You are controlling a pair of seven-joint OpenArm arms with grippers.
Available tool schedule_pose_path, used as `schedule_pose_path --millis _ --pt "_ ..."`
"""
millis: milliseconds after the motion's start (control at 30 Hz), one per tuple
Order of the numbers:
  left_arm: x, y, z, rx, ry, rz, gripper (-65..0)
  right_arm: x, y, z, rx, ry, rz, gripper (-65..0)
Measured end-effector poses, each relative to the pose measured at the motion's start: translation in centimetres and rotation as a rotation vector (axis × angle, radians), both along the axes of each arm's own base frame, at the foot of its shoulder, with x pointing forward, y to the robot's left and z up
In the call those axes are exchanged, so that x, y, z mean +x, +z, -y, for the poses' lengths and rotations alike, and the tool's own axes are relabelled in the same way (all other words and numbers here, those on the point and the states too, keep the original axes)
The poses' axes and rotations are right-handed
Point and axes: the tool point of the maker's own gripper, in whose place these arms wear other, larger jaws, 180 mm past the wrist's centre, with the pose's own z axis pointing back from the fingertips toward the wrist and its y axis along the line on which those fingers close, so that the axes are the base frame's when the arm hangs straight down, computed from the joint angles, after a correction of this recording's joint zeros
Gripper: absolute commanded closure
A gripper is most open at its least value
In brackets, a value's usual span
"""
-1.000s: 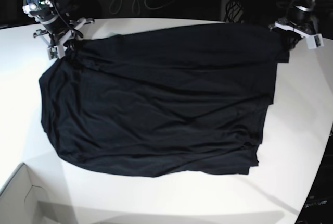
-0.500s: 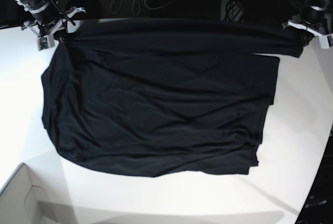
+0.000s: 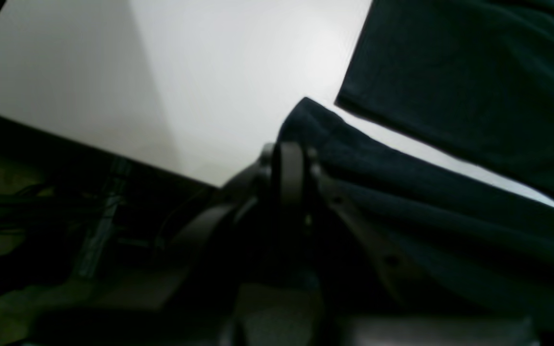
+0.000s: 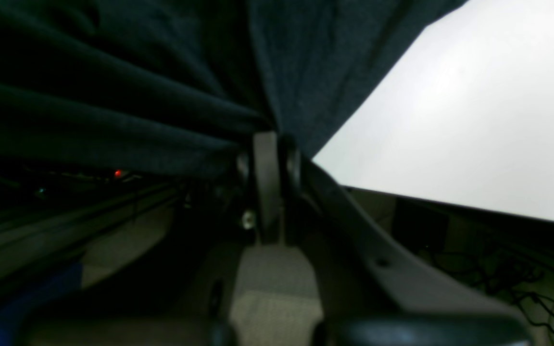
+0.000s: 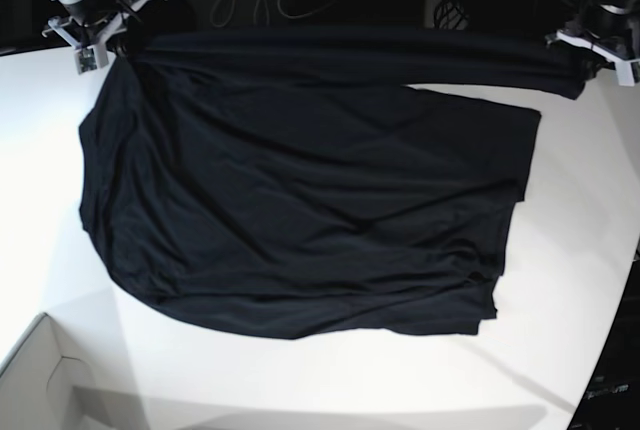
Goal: Layout the t-shirt on the table in an organized manner, then fold the t-shirt properly
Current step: 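Lift the shirt edge with both grippers, stretching it taut between them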
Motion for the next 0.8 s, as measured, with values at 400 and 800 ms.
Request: schedule_pose_path --millis 400,800 --pt "0.1 0.3 -0.3 0.007 0.010 0.009 -0.1 0.6 0.5 -0.2 -0.001 0.005 0.018 0.0" --pt "3.9 2.3 -0.5 0.022 0.003 0.110 -0.1 3.5 2.8 -0.1 -0.002 -0.020 0.122 0.0"
